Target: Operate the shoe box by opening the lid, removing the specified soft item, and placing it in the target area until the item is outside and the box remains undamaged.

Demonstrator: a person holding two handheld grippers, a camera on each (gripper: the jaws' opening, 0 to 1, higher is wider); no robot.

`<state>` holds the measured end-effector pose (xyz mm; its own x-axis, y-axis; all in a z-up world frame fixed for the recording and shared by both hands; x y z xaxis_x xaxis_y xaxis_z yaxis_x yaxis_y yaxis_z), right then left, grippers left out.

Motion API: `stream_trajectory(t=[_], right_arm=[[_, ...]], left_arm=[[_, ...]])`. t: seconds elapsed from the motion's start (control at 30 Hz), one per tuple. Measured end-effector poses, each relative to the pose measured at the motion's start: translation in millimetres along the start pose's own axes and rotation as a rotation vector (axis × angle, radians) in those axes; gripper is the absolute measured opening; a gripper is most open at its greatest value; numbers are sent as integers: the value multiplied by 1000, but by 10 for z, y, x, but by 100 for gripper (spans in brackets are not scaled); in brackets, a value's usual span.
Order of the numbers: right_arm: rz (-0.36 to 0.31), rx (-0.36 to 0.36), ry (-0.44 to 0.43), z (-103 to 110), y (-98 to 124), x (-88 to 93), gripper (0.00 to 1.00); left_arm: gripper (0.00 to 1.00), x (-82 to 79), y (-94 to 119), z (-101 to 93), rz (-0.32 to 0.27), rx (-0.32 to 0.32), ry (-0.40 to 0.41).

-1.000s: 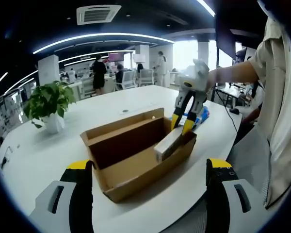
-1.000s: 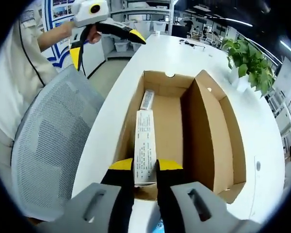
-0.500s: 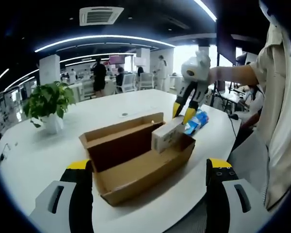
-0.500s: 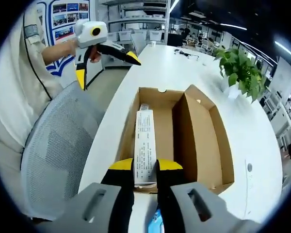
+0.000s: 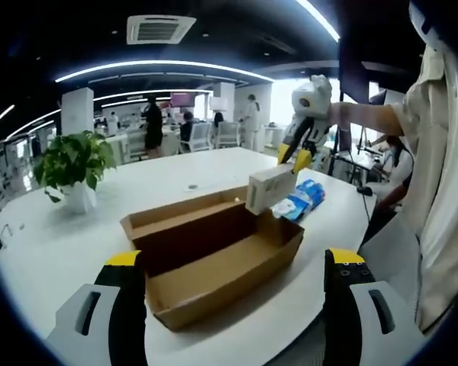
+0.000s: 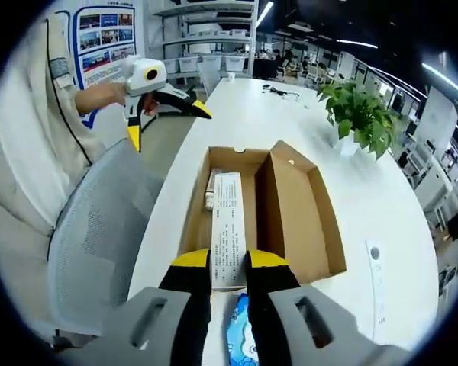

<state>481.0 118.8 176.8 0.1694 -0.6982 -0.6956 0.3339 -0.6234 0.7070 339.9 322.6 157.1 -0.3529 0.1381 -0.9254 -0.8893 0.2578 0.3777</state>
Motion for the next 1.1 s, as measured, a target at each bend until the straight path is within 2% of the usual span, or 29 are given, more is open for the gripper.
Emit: stream_trajectory(t=[0.2,0.43,0.57,1.1], right_arm=[[1,28,-13,7,224,105,14],[9,58,-33,-3,442,235,14],[10,68,-48,-13,543,302,14],[78,112,-106,-95,899,677,14]], left_arm=[[100,-55,10,-31,-38,20,16],[100,-15,-10,-21,-21,19,15],[100,-35,-5,-49,-35,33,22],[100,35,40,1,-18,18,25]])
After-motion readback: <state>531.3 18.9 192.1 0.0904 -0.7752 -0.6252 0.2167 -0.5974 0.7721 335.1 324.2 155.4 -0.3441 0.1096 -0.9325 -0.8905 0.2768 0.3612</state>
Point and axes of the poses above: the point that each gripper's makers call its tool centre point, and the gripper's own axes: y roughly backward along the fingers, z roughly to its left, x roughly out of its underside, the point moved 3 cm from there along y, roughly backward along the fingers, and after that the axes turned 13 degrees about -x, right-handed, at the moved point
